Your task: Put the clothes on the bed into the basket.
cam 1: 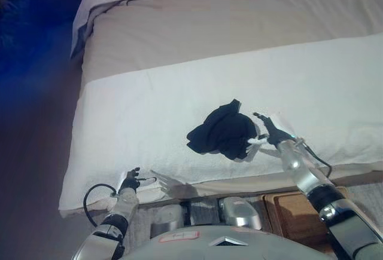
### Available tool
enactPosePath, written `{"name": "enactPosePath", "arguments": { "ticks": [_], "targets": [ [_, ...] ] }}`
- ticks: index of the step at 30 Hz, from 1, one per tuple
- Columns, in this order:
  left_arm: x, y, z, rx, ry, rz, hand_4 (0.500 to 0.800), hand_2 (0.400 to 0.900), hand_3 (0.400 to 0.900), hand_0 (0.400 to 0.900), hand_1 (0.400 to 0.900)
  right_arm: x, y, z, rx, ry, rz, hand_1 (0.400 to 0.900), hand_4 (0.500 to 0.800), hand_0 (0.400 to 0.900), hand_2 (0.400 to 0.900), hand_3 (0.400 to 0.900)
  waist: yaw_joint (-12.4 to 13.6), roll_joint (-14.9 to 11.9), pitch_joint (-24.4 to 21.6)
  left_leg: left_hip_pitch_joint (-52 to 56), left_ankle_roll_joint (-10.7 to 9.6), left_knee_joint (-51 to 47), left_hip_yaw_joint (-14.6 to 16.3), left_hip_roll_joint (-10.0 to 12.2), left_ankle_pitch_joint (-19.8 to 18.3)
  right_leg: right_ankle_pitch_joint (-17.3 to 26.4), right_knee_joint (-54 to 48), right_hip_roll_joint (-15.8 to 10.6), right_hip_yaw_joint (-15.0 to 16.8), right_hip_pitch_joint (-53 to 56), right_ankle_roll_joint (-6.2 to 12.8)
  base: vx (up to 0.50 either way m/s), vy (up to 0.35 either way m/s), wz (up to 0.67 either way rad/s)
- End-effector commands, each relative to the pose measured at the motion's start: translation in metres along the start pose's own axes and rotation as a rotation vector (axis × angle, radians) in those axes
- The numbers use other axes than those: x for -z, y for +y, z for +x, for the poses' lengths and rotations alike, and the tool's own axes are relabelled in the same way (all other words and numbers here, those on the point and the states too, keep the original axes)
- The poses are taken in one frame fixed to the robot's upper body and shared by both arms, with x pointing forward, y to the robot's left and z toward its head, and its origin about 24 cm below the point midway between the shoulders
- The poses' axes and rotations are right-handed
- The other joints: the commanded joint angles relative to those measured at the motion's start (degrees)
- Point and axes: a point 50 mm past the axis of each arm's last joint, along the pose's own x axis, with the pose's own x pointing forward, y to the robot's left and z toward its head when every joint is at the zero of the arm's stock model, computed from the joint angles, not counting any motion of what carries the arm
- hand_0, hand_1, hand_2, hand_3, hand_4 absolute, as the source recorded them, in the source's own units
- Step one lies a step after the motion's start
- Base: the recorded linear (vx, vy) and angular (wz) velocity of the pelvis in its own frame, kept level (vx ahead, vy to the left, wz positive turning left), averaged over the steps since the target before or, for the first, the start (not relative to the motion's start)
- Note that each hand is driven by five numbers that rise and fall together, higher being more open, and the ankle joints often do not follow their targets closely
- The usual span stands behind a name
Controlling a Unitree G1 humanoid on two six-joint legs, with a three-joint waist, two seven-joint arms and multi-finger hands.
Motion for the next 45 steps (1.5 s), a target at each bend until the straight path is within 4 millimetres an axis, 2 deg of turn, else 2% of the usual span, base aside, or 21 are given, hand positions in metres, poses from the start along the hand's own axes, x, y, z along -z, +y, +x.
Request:
{"name": "enactPosePath", "arguments": {
  "ticks": [1, 7, 10, 15, 18, 21, 22, 24, 28, 37, 41, 44, 45],
  "targets": [
    [-0.025, 0.024, 0.009, -0.115, -0.071, 0.038, 0.8, 0.9, 0.9, 0.9, 0.9, -0.052, -0.036, 0.025, 0.133, -0.16, -0.043, 0.9, 0.8, 0.9, 0.9, 0.9, 1.3, -1.5, -1.5, -6.3, -1.7, -0.3, 1.2, -0.8, 0.7, -3.8, 0.0, -6.3, 0.8, -2.0, 4.8, -0.1, 0.034, 0.14],
    [-0.029, 0.031, 0.01, -0.149, -0.077, 0.002, 0.8, 0.9, 0.9, 0.9, 0.9, -0.077, -0.046, 0.035, 0.159, -0.208, -0.062, 0.9, 0.8, 0.9, 0.9, 0.9, 2.5, -0.9, 0.0, -12.5, -2.4, -0.3, 0.8, -1.1, 2.3, -1.8, 0.0, -6.5, 0.4, -8.2, 4.88, -0.02, 0.022, 0.07],
    [-0.031, 0.032, 0.011, -0.158, -0.074, -0.002, 0.8, 0.9, 0.9, 0.9, 0.9, -0.082, -0.04, 0.039, 0.139, -0.205, -0.086, 0.9, 0.8, 0.9, 0.9, 0.9, 3.0, -0.9, 1.0, -13.9, -2.7, -0.3, 0.3, -1.1, 2.9, -1.6, 0.0, -6.4, 0.2, -9.5, 4.83, 0.0, 0.006, 0.1],
    [-0.042, 0.03, 0.013, -0.163, -0.093, -0.01, 0.8, 0.9, 0.9, 0.9, 0.9, -0.069, -0.024, 0.045, 0.087, -0.11, -0.181, 0.9, 0.8, 0.9, 0.9, 0.9, 3.7, -0.6, 1.9, -15.5, -3.1, -0.3, -0.2, -1.4, 3.4, -1.2, 0.0, -6.6, -0.1, -10.7, 4.87, 0.0, 0.0, 0.08],
    [-0.043, 0.028, 0.013, -0.161, -0.091, -0.003, 0.8, 0.9, 0.9, 0.9, 0.9, -0.043, -0.002, 0.042, 0.017, -0.003, -0.245, 0.9, 0.8, 0.9, 0.9, 0.9, 3.7, -0.4, 1.9, -14.9, -3.1, -0.3, -0.4, -1.4, 3.2, -1.5, 0.0, -6.7, -0.2, -10.1, 4.98, 0.0, 0.0, 0.0],
    [-0.047, 0.024, 0.013, -0.157, -0.096, 0.016, 0.8, 0.9, 0.9, 0.9, 0.9, -0.032, 0.015, 0.038, -0.042, 0.039, -0.313, 0.9, 0.8, 0.9, 0.9, 0.9, 3.3, -0.4, 1.7, -14.2, -3.0, -0.3, -0.5, -1.4, 2.8, -1.9, 0.0, -6.8, -0.2, -9.4, 5.0, 0.0, 0.0, 0.0],
    [-0.049, 0.023, 0.013, -0.157, -0.099, 0.017, 0.8, 0.9, 0.9, 0.9, 0.9, -0.027, 0.019, 0.036, -0.053, 0.06, -0.321, 0.814, 0.748, 0.814, 0.814, 0.814, 3.2, -0.3, 1.7, -14.0, -2.9, -0.3, -0.5, -1.5, 2.7, -1.9, 0.0, -6.9, 0.0, -9.3, 4.99, 0.0, 0.0, 0.0],
    [-0.059, 0.02, 0.014, -0.159, -0.116, 0.018, 0.8, 0.9, 0.9, 0.9, 0.9, -0.021, 0.025, 0.034, -0.069, 0.097, -0.342, 0.4, 0.5, 0.4, 0.4, 0.4, 2.9, -0.2, 1.6, -14.0, -2.8, -0.3, -0.4, -1.6, 2.5, -1.8, 0.0, -7.0, 0.1, -9.5, 5.04, -0.01, -0.006, -0.05],
    [-0.063, 0.019, 0.014, -0.16, -0.115, 0.018, 0.8, 0.9, 0.9, 0.9, 0.9, -0.017, 0.029, 0.033, -0.079, 0.12, -0.345, 0.4, 0.5, 0.4, 0.4, 0.4, 2.6, -0.3, 1.2, -14.2, -2.8, -0.3, 0.0, -1.5, 2.4, -1.6, 0.0, -7.0, 0.5, -10.0, 5.06, -0.01, -0.013, -0.06],
    [-0.052, 0.019, 0.014, -0.153, -0.091, 0.04, 0.8, 0.9, 0.9, 0.9, 0.9, -0.008, 0.032, 0.028, -0.067, 0.153, -0.298, 0.4, 0.5, 0.4, 0.4, 0.4, 2.3, -0.6, 0.6, -13.4, -2.8, -0.3, 0.6, -1.0, 2.0, -1.7, 0.0, -6.7, 1.1, -10.0, 4.95, -0.01, -0.021, -0.06],
    [-0.047, 0.019, 0.014, -0.15, -0.078, 0.05, 0.8, 0.9, 0.9, 0.9, 0.9, 0.001, 0.026, 0.026, -0.042, 0.185, -0.267, 0.4, 0.5, 0.4, 0.4, 0.4, 2.1, -0.7, 0.3, -12.7, -2.8, -0.3, 1.2, -0.8, 1.7, -1.9, 0.0, -6.6, 1.4, -9.6, 4.99, -0.01, -0.023, -0.12],
    [-0.042, 0.026, 0.015, -0.164, -0.058, 0.056, 0.8, 0.9, 0.9, 0.9, 0.9, 0.003, -0.003, 0.033, 0.032, 0.192, -0.26, 0.4, 0.5, 0.4, 0.4, 0.4, 1.9, -1.6, -0.4, -10.4, -2.9, -0.3, 3.4, 0.2, 0.6, -2.1, 0.0, -6.2, 1.3, -8.3, 5.73, 0.03, -0.055, -0.51],
    [-0.042, 0.026, 0.015, -0.164, -0.058, 0.056, 0.8, 0.9, 0.9, 0.9, 0.9, 0.003, -0.003, 0.033, 0.032, 0.192, -0.26, 0.4, 0.5, 0.4, 0.4, 0.4, 1.9, -1.6, -0.3, -10.2, -2.9, -0.3, 3.5, 0.2, 0.6, -2.1, 0.0, -6.1, 1.4, -8.2, 5.73, 0.02, -0.085, -0.64]
  ]
}}
